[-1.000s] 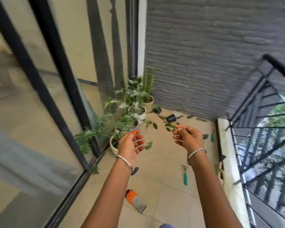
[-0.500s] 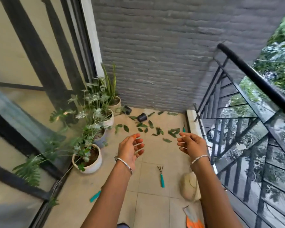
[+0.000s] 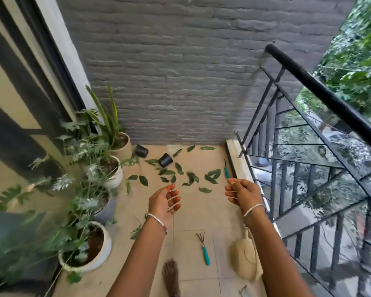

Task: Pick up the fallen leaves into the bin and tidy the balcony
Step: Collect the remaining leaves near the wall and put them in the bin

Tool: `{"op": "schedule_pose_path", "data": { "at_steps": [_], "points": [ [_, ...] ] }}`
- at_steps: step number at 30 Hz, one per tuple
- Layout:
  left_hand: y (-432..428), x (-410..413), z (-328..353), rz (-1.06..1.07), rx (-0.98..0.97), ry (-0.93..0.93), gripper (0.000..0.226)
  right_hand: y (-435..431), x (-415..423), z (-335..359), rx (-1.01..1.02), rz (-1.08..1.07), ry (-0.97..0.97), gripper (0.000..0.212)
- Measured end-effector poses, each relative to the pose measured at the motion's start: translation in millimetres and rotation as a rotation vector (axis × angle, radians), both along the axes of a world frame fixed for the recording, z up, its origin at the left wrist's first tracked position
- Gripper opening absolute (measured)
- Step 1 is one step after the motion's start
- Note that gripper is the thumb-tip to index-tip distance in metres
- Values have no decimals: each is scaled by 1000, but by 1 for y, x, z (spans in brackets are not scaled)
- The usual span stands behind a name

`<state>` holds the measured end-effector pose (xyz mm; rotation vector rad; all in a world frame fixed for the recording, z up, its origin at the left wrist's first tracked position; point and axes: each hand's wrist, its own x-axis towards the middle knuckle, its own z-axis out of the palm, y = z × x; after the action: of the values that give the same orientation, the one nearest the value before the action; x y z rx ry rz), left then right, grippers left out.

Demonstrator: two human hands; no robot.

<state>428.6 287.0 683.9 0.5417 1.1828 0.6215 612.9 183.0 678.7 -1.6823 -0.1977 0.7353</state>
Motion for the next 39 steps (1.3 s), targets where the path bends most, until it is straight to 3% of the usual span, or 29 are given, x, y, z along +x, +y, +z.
{"op": "schedule_pose_path", "data": {
  "at_steps": [12,23,39],
  "points": [
    [171,93,-30,-82,-136,50,16,145,78,-35,-109,-71,43,20],
    [284,196,-113,-96,-267,103,13,249,171,-113,-208,-123,158,16],
    [387,372,-353,-199,-407,291,11,341,317,-408,-560,-129,286,15]
  ]
}}
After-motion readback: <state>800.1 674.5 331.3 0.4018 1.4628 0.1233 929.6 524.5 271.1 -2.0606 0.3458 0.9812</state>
